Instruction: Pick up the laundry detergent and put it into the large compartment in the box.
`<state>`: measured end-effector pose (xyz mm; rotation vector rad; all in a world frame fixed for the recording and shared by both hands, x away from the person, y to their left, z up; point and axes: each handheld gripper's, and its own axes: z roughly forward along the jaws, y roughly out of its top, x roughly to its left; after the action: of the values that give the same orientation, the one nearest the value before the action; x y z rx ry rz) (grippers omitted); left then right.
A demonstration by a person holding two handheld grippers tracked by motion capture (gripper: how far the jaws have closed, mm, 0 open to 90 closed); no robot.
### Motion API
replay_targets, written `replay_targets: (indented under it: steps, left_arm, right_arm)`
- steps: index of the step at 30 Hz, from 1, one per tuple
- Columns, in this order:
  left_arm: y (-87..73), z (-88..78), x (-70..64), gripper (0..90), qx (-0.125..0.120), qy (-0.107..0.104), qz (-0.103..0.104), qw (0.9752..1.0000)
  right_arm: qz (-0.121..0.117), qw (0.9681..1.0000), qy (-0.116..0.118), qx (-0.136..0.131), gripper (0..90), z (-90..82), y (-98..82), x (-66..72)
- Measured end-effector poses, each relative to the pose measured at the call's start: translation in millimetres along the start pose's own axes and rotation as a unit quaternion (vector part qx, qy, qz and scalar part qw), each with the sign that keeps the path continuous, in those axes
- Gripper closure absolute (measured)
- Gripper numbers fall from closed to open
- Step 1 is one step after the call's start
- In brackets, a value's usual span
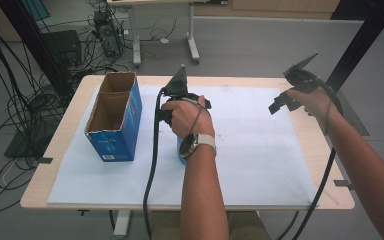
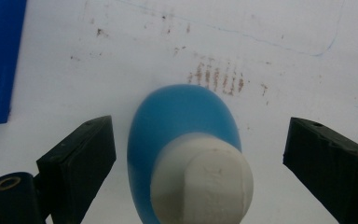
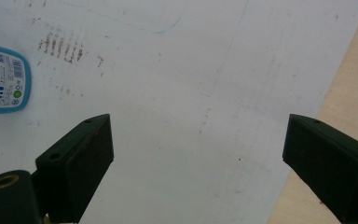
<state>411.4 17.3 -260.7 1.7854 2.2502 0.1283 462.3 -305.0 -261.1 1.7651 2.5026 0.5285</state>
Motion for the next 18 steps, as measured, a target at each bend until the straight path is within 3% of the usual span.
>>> replay_targets:
  steps: [18]
  left_arm:
    - [-0.2,-1.1,1.4,8.4,-0.004,0.001,-0.002,1.0]
  right_arm:
    - [0.0,1.0,-0.001,0.0,8.6,-0.2,-0.2,0.1]
